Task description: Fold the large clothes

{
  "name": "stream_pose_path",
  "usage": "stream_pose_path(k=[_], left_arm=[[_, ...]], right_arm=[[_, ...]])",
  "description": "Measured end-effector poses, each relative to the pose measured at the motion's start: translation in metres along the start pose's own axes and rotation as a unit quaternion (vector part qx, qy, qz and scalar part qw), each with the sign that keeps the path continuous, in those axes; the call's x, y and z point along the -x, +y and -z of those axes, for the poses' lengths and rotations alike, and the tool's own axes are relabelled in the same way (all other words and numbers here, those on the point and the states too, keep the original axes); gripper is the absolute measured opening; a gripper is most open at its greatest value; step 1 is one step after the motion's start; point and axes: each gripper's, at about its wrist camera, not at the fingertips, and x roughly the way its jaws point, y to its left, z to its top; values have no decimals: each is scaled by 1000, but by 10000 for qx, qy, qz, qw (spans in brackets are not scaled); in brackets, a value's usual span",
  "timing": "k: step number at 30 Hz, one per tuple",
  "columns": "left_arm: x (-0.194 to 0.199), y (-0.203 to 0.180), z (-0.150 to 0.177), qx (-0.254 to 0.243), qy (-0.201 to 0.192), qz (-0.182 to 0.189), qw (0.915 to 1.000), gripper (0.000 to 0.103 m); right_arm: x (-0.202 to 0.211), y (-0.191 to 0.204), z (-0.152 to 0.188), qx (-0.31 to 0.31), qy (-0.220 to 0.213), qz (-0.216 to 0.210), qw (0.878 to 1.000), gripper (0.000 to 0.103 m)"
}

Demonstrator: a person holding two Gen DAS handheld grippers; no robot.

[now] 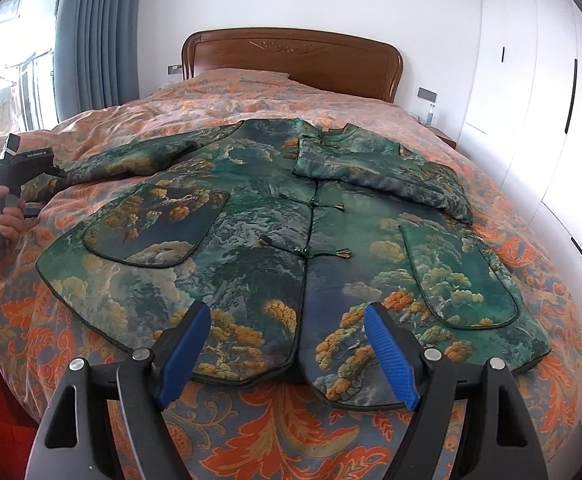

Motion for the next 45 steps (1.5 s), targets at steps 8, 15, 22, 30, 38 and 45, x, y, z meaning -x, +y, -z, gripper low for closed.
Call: stream_pose_path(k=[8,15,22,30,38,45], left_arm=[[0,0,-2,0,-2,1,10000,98],[1,7,-5,189,-39,119,9997,98],[8,35,-31,1105,-345,648,9912,98],[-12,32,-58,1216,-473,230,9912,75],[-11,-12,-79,166,-703,-484,9962,10],[40,-137,-58,-2024,-1454,-734,9657,10]], right_arm=[[-2,0,1,-36,32,-10,10000,81],[-2,0,2,-41,47,-8,10000,81],[-2,1,1,-15,65,-5,10000,81],[-3,7,5,68,78,-69,9999,81],[-10,10,5,103,231,-163,9995,81],[-11,18,8,100,241,-317,9992,81]])
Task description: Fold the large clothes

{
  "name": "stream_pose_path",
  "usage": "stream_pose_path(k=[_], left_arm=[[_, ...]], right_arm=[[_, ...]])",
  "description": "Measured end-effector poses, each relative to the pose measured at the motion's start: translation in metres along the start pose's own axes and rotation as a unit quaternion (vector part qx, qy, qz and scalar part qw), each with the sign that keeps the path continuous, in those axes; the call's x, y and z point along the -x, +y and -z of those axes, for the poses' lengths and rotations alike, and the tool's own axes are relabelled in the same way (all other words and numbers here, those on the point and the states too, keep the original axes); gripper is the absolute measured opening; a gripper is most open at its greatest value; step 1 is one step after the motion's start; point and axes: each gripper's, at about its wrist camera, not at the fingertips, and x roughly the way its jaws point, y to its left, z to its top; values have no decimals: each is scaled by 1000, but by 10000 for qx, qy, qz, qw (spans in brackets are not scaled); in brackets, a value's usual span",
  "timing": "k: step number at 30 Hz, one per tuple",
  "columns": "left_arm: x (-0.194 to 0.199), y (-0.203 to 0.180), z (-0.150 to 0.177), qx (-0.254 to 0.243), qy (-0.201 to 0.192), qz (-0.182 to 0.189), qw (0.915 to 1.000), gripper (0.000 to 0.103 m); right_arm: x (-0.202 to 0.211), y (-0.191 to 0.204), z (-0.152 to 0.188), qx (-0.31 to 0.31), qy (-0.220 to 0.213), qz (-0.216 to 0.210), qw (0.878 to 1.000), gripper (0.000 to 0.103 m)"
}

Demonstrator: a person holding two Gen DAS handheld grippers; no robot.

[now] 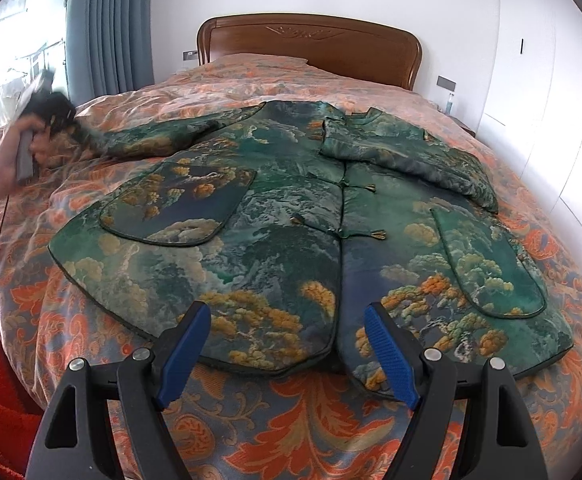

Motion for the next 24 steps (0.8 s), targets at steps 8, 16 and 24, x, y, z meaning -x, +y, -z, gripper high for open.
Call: stream_pose_path(k=[8,16,24], left_arm=[[66,-193,33,-2686,-594,432,9605,10],[34,-295,154,-4241,301,518,9036,10],[28,-280,210,-4621,717,375,8831,23]], right_arm=[[13,-14,4,-275,-198,-34,9994,81],[32,-60,15,-868,-357,180,9954,81],[35,-89,31,-1247,-257,317,9914,81]])
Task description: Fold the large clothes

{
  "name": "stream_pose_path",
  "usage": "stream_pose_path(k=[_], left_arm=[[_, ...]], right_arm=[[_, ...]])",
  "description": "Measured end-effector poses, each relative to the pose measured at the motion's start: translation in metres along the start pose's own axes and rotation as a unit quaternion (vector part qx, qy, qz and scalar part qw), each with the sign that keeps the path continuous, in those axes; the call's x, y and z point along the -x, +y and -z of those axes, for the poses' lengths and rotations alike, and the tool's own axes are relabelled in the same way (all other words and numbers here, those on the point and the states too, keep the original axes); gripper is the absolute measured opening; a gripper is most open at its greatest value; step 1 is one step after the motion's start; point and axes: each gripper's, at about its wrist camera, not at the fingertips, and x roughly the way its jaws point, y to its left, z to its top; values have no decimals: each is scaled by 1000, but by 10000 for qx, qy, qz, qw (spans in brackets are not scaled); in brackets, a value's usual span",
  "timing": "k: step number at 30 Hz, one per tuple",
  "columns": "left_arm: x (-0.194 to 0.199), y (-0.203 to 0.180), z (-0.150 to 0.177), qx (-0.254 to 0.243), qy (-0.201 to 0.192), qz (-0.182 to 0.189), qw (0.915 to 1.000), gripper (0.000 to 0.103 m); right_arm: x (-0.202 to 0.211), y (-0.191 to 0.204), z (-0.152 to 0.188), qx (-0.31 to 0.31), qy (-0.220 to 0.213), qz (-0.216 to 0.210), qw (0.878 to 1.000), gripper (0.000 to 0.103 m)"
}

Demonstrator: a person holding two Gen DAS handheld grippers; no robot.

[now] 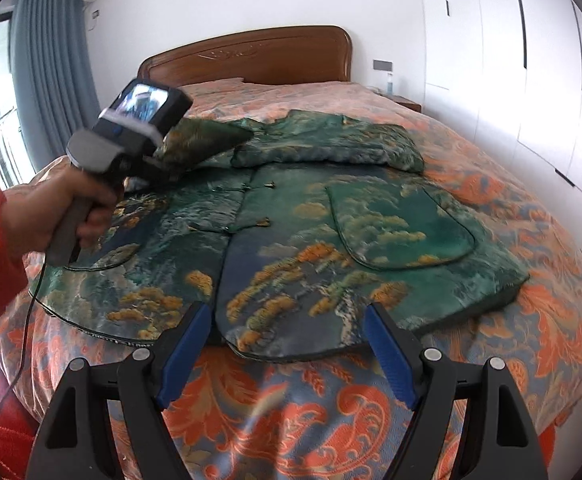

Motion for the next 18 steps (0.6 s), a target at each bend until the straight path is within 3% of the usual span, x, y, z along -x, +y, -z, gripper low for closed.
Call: stream_pose_path(k=[2,4,7,10,15,18], left_arm=[[6,1,4,106,-48,43,9999,56],[18,6,10,246,-204,126,9994,72],[43,13,22,529,-331,442,9971,73],[67,44,57,1122,-415,747,9900,83],[90,103,131,2249,-325,805,9705,84],[95,129,173,2895,-209,727,9542,84]], right_arm=[[0,-1,0,-41,18,-15,10000,81],[0,1,-1,-28,8,-42,10000,81],[2,8,-2,95,-27,-76,9999,81],[4,14,-8,222,-69,-98,9997,81],[-1,6,-44,146,-214,-237,9994,81],[-30,-2,-90,-157,25,-635,9979,81]])
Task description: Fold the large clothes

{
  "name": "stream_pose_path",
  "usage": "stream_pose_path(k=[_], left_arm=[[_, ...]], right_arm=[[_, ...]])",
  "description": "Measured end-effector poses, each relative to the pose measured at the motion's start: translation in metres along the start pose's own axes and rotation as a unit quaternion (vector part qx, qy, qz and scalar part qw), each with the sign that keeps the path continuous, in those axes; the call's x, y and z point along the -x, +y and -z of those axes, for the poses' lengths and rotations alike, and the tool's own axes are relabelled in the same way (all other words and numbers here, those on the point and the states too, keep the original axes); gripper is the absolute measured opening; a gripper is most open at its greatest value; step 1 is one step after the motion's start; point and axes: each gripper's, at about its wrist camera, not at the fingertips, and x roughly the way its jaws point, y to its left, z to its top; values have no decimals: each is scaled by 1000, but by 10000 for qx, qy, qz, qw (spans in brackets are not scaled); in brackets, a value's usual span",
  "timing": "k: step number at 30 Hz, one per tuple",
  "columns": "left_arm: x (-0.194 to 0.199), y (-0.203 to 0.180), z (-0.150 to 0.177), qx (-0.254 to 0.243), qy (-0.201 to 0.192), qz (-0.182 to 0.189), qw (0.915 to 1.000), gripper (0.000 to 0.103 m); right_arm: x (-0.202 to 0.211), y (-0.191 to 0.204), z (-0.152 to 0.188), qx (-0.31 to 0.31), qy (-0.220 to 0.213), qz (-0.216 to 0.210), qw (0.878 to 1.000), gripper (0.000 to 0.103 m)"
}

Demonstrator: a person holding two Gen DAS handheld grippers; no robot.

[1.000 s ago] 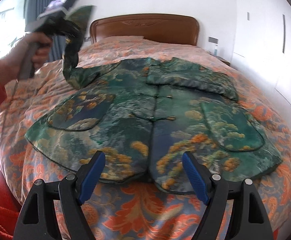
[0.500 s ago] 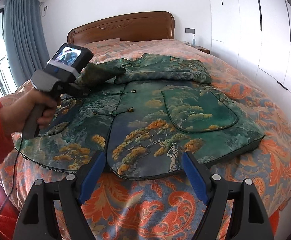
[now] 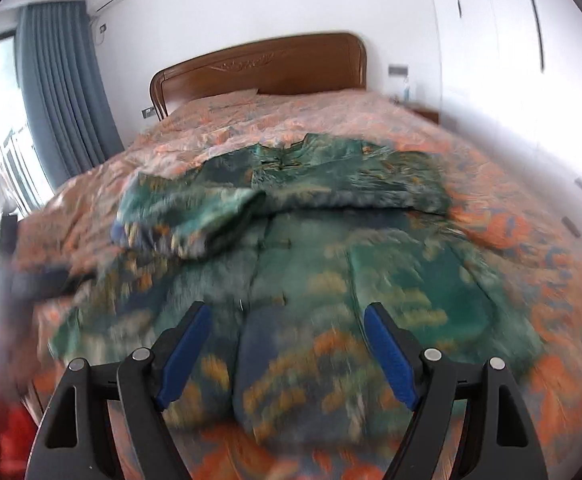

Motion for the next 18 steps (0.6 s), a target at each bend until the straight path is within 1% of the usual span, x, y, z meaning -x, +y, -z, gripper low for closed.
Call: stream_pose_path(k=[2,3,4,5,7,8,10,12,13,14,15,16,17,18], left_arm=[[7,18,10,369,17,41,9993,84],[11,25,15,538,15,67,9985,84],[15,30,20,676,-2,95,9977,84],[15,34,23,752,-21,118,9971,84],[20,38,27,803,-83,122,9967,84],[21,38,29,793,-107,113,9967,84],[21,39,32,769,-145,90,9969,84],[16,44,37,800,-88,72,9967,84],[13,47,39,833,-37,64,9965,84],[9,50,43,885,20,46,9961,84],[7,53,46,935,64,47,9956,84],[3,55,49,999,120,57,9949,84],[1,57,51,1035,149,60,9945,84],[-1,58,52,1069,174,70,9941,84]], right_arm=[[-26,-5,-24,-346,237,-411,9983,81],[-52,-5,-41,-593,473,-751,9943,81],[-73,-4,-51,-775,662,-967,9901,81],[-88,-2,-57,-872,764,-1075,9874,81],[-139,9,-70,-1130,1107,-1351,9781,81],[-160,15,-74,-1217,1275,-1426,9739,81],[-193,24,-77,-1292,1410,-1340,9724,81],[-215,31,-77,-1365,1475,-1222,9719,81],[-223,35,-75,-1414,1511,-1248,9704,79],[-227,40,-75,-1405,1516,-1288,9699,68],[-227,47,-76,-1273,1509,-1287,9718,29],[-224,55,-81,-1031,1516,-1168,9761,15],[-220,58,-87,-885,1467,-1133,9787,15],[-210,62,-98,-688,1285,-1089,9833,13]])
